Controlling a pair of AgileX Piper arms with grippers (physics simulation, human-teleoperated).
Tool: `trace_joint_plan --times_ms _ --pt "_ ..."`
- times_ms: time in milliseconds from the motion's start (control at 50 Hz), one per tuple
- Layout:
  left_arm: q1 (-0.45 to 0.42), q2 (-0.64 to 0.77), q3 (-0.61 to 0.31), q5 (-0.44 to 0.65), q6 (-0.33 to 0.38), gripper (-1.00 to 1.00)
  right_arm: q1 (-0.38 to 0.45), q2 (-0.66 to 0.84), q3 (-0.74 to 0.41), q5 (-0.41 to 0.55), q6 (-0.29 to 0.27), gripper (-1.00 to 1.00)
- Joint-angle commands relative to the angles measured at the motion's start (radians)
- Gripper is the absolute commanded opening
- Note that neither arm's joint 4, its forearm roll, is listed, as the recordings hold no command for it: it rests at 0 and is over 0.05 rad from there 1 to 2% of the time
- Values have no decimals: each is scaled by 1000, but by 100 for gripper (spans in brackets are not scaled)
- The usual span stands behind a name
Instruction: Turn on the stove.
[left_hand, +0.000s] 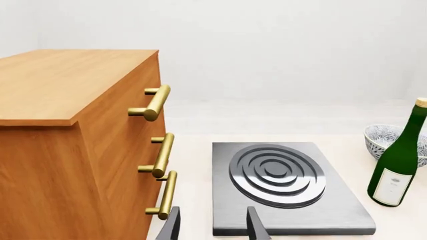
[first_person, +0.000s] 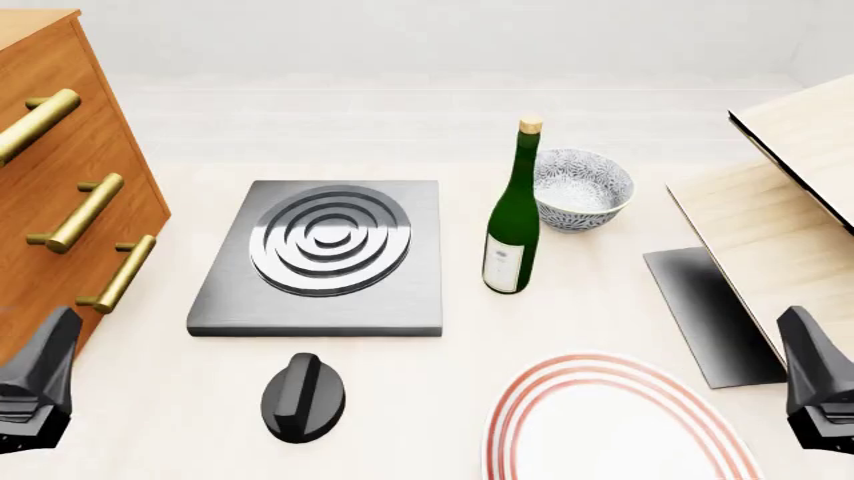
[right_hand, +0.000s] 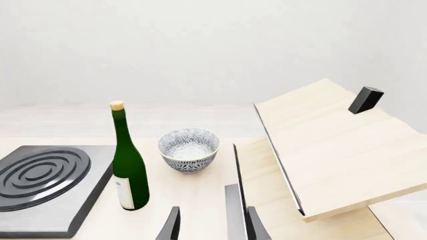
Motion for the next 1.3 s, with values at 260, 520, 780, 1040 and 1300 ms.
trace_joint_plan --times_ms 260,520,780,1040,1300 --pt "-13 201 -13 -117 59 100 1 1 -3 2 0 100" --pt "-63 362 -205 42 113 100 1 -1 -3 5 0 100" --pt "-180 443 -333 197 125 100 1 1 -1 1 0 100" --pt "-257 576 -421 292 108 100 1 2 -2 1 0 100" --pt "-310 644 -438 317 82 100 1 -4 -9 13 0 100"
